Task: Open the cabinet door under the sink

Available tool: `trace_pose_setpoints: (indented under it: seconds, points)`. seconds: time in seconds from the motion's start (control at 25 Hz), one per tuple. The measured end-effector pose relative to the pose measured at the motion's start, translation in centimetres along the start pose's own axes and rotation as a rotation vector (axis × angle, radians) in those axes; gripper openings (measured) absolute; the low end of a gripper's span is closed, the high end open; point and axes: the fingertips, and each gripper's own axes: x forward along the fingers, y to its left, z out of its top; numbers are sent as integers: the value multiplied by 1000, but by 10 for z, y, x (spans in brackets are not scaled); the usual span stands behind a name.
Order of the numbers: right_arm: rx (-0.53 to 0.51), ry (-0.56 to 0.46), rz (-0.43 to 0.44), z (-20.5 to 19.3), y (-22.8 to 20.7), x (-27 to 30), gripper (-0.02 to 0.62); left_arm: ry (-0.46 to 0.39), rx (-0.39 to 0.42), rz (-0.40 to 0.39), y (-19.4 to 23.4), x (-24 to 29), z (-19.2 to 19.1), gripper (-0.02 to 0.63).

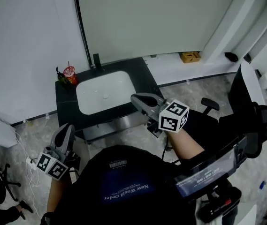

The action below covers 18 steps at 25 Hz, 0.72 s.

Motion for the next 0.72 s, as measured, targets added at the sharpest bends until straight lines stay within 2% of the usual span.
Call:
trace_pose_setpoints:
  seconds: [0.36,0.72]
  points:
    - [26,-22,0,4,-2,-8,0,7,-1,39,-1,-5,-5,3]
    - [35,-24,-16,-1,-8,0,0,16,-3,28,5,-2,-6,3]
